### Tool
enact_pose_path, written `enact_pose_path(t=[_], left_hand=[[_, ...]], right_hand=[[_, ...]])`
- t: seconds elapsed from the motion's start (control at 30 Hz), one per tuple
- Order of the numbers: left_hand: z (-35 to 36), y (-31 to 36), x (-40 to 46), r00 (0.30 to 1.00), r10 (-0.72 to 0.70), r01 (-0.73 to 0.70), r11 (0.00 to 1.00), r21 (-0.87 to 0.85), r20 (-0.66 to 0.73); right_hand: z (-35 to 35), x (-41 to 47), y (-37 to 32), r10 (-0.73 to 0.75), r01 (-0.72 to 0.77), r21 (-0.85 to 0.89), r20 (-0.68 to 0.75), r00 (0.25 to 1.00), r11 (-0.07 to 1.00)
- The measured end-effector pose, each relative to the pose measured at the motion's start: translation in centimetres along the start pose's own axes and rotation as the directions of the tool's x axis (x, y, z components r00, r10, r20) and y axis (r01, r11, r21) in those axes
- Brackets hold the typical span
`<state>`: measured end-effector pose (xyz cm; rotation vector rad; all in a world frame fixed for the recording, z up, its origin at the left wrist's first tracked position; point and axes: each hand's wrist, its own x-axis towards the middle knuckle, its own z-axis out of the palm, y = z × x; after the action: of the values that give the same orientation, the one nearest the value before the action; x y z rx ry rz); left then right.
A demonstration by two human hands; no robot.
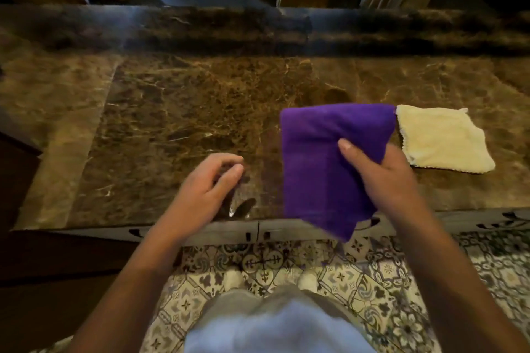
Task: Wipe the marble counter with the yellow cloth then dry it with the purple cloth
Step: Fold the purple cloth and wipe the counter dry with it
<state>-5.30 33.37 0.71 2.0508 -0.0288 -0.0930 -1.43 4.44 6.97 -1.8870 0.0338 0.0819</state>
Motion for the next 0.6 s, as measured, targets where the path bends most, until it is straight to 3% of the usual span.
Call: enact_pose_path(t=[0.1, 0.17, 0.2, 0.27, 0.4, 0.5, 0.6], left_hand=[[-6.0, -4.7, 1.0, 0.993, 0.046, 0.004, 0.909, 0.417, -0.108], [-9.5, -8.2, 1.3, 0.983, -0.015, 0.126, 0.776, 0.619, -0.181], [-10.9, -9.9, 1.3, 0.973, -0.055, 0.194, 0.716, 0.671, -0.223], [-12.9, -12.9, 0.7, 0.943, -0.123, 0.312, 0.649, 0.694, -0.309], [-13.3, -16.2, -0.4, 0.932, -0.114, 0.337, 0.624, 0.705, -0.345], [-13.1, -16.6, -0.1, 0.93, -0.1, 0.336, 0.622, 0.707, -0.353], [-13.1, -16.7, 0.0, 0.933, -0.092, 0.331, 0.603, 0.726, -0.349]], right_hand=[[1.1, 2.2, -0.4, -0.139, 0.123, -0.296, -0.034, 0.99, 0.947], [3.2, 2.3, 1.2, -0.174, 0.201, -0.499, 0.101, 0.98, 0.843], [4.5, 1.8, 2.4, -0.113, 0.199, -0.598, 0.179, 0.977, 0.776], [6.7, 0.1, 4.6, 0.047, 0.123, -0.708, 0.216, 0.975, 0.695], [8.6, -0.5, 7.3, -0.031, 0.047, -0.752, 0.035, 0.999, 0.658], [10.8, 1.6, 8.4, -0.036, 0.035, -0.864, 0.019, 0.999, 0.502], [12.1, 5.5, 8.8, -0.086, 0.045, -0.894, 0.008, 0.996, 0.446]])
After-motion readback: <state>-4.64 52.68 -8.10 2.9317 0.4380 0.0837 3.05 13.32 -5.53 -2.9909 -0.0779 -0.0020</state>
